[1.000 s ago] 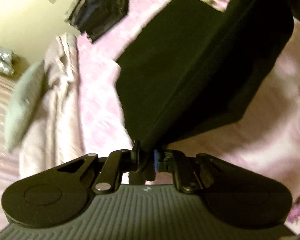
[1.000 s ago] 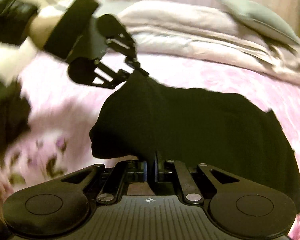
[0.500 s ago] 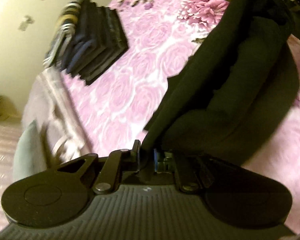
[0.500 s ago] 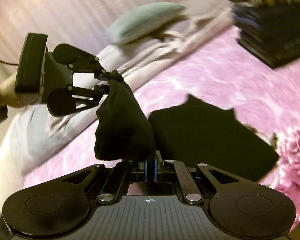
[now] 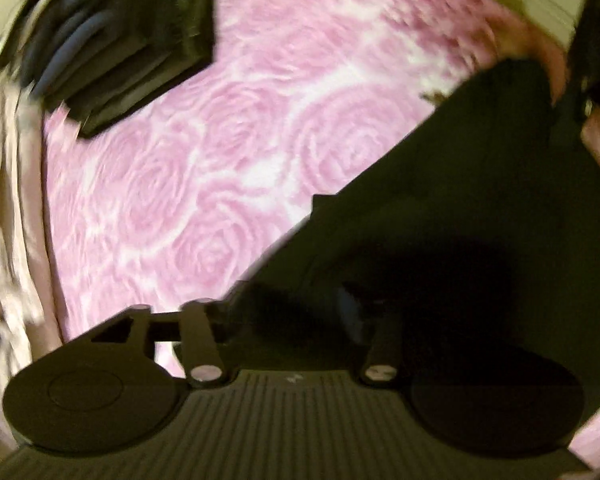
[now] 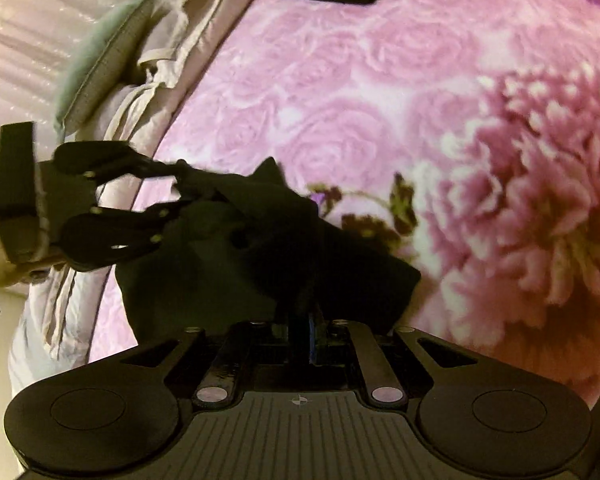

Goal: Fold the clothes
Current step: 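Fold the jacket in half with both grippers and lower it onto the bed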

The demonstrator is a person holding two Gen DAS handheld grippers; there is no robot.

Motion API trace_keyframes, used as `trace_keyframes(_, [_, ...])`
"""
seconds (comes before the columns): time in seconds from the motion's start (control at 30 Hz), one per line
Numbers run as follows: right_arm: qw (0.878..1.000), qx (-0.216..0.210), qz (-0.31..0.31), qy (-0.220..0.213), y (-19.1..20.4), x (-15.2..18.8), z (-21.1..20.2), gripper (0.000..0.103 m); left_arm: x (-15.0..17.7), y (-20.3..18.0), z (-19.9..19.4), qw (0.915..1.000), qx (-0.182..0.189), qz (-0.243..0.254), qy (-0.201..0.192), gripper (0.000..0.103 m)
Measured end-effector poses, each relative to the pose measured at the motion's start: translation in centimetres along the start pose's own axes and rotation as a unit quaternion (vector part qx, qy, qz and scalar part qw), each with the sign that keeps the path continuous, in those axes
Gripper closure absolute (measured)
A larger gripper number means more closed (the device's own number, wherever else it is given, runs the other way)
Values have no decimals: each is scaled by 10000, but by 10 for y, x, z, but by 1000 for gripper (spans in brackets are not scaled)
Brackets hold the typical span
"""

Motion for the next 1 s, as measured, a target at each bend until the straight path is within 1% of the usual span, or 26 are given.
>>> trace_keyframes(0.03, [10000,38,10,-26,1,1,-3,88,5,8,-6,9997,26,-250,-44,56])
trace_keyframes(0.07, [9999,81,15,-61,3,2,-7,77,13,16,-15,9986,3,-528,-69,56])
trace_keyframes(0.1, [9998,153,24,-117,4,4,-10,45,20,25,-23,9967,-19,-807,-93,56])
trace_keyframes(0.13, [9996,157,47,-237,6,4,-14,23,30,31,-32,9939,-18,-1102,-103,56])
trace_keyframes(0.17, [9992,130,75,-380,8,5,-18,23,40,35,-36,9904,0,-1378,-97,56])
trace_keyframes(0.2, [9988,92,78,-468,11,5,-20,23,49,39,-41,9863,18,-1646,-89,56])
trace_keyframes(0.27, [9982,5,66,-598,17,6,-21,23,61,35,-42,9817,121,-1901,-22,58])
trace_keyframes(0.3, [9980,26,125,-622,16,5,-16,23,66,31,-39,9796,190,-2000,-3,61])
trace_keyframes(0.4, [9971,165,378,-643,11,1,3,25,72,19,-24,9762,349,-2141,19,63])
trace_keyframes(0.43, [9966,211,462,-650,10,-1,10,53,73,15,-19,9751,398,-2183,22,63])
trace_keyframes(0.47, [9961,224,571,-634,9,-3,11,73,71,12,-13,9752,410,-2175,37,64])
trace_keyframes(0.5, [9955,224,690,-610,9,-6,9,87,68,10,-8,9753,422,-2168,52,67])
trace_keyframes(0.53, [9948,224,809,-585,8,-8,8,93,66,7,-2,9754,435,-2160,62,68])
trace_keyframes(0.6, [9928,224,1046,-535,7,-14,5,96,57,6,-5,9760,451,-2128,-63,68])
trace_keyframes(0.67, [9938,254,966,-489,9,-15,-4,96,50,6,-8,9773,434,-2070,-143,68])
trace_keyframes(0.7, [9939,298,952,-464,7,-14,-8,96,49,7,-7,9784,405,-2021,-141,68])
trace_keyframes(0.73, [9933,373,993,-449,2,-12,-8,96,51,9,-2,9778,405,-2052,-105,68])
trace_keyframes(0.83, [9905,554,1191,-403,-19,-5,6,96,54,14,15,9759,405,-2144,4,68])
trace_keyframes(0.93, [9903,553,1212,-388,-25,-4,18,96,57,12,34,9760,451,-2126,109,67])
trace_keyframes(1.0, [9905,547,1189,-416,-25,-3,16,96,56,13,37,9761,412,-2132,67,65])
Point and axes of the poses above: each gripper's, at about its wrist camera, not at the fingertips, and z roughly the way its jaws point, y to its left, x to its underside, the point moved 6 cm from there along z, roughly the way its jaws point, and after that the axes turned 3 degrees about -y, right-handed, at the moved point
